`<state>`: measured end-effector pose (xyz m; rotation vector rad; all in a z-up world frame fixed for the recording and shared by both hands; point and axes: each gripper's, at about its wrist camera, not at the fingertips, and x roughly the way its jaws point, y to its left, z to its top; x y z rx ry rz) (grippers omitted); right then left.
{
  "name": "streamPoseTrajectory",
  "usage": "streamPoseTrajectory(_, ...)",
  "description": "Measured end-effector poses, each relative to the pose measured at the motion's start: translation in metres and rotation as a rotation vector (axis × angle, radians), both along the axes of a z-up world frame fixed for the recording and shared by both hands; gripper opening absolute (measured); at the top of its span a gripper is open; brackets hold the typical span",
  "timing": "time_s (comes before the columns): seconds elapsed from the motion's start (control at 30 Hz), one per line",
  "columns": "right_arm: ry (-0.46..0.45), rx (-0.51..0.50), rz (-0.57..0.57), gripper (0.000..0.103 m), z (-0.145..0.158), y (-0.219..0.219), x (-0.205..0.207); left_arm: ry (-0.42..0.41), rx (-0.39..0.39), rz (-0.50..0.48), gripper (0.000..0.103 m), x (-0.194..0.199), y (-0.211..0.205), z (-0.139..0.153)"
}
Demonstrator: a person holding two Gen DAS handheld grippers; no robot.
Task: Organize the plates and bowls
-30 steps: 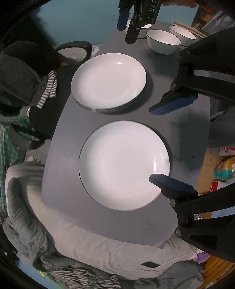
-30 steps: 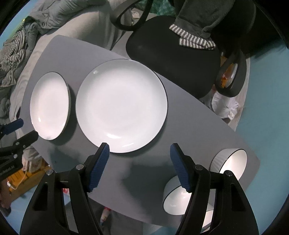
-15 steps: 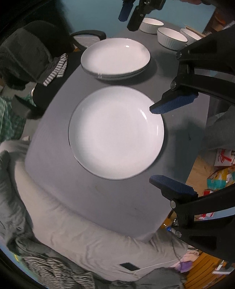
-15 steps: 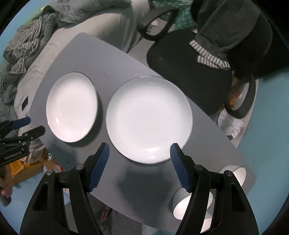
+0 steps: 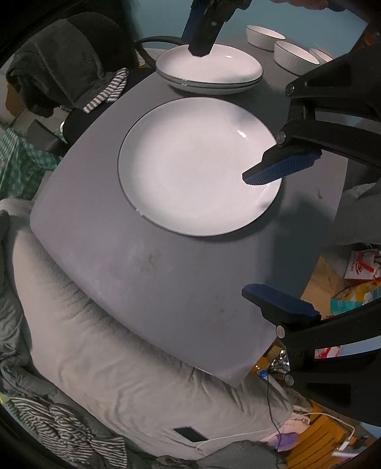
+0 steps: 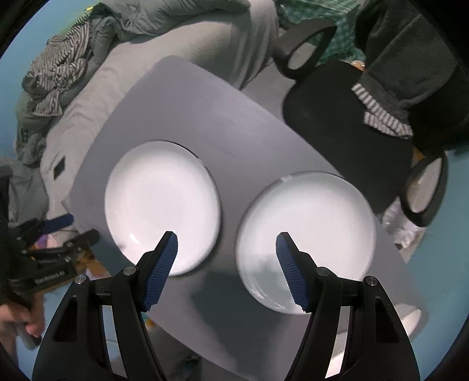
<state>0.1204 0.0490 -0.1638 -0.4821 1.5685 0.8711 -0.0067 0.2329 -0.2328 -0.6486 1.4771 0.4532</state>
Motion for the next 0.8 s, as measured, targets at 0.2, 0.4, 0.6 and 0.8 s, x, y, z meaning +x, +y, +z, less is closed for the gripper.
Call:
streamPoseTrajectory(0.2,0.019,-0.002,0.028,0.069,-0.019,0.028,0.001,-0.01,-0.024,0.026,0.071,0.002,0.015,-0.011)
streamPoseTrajectory(0.4,0.045,-0.034,0.031,0.069,-0.045,0.039,0.007,-0.008,-0.052,0.063,0.071,0.002,0.024,-0.026)
streamPoseTrajectory(0.6,0.087,-0.039,0.038,0.069,-0.064,0.043,0.008,-0.002,-0.086,0.097,0.071,0.0,0.029,-0.038)
streamPoseTrajectory(0.8,0.112,-0.037,0.061,0.069,-0.074,0.048,0.003,-0.006,-0.119,0.129,0.071,0.001,0.029,-0.047)
